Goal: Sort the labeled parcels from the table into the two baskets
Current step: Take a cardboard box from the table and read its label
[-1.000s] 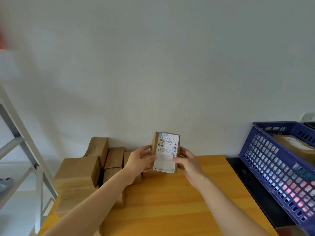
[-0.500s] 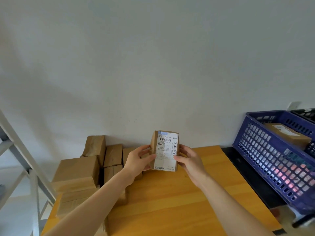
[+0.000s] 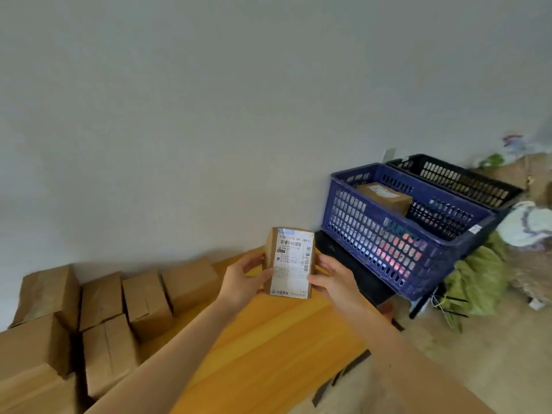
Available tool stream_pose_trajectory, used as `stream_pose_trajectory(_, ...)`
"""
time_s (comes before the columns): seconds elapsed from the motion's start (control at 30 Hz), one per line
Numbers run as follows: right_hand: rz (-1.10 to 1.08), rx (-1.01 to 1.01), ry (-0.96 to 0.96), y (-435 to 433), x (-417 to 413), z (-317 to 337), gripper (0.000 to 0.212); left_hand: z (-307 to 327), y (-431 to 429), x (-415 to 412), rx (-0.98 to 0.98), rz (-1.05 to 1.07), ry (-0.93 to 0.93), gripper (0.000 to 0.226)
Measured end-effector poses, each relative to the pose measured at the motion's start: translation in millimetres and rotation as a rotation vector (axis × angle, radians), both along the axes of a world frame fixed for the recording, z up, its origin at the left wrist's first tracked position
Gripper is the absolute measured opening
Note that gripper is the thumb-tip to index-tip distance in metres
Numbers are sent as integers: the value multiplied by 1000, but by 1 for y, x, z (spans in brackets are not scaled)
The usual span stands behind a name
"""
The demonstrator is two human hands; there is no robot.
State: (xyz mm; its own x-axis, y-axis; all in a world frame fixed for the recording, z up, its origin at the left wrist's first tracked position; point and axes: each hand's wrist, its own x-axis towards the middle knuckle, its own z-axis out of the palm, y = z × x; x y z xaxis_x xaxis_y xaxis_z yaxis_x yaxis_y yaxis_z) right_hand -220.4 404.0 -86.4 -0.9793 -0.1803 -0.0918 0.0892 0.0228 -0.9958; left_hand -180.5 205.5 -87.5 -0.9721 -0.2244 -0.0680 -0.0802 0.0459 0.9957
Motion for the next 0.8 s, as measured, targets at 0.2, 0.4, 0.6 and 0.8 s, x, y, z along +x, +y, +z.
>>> stream_pose_trajectory(0.2, -63, 7, 37, 93, -4, 22, 52, 22, 87, -22, -86, -116, 97, 45)
stream_pose_trajectory(0.4, -128, -49, 76, 190, -12, 36, 52, 43, 182, -33, -79, -164, 167, 40)
stream_pose_trajectory(0.6, -99, -27, 129, 278, -27, 51, 53, 58, 275, -47, -90, -134, 185, 38)
stream_pose_trajectory(0.8, -88, -20, 181, 350, -39, 69, 54, 69, 344, -63, -44, -140, 164, 35)
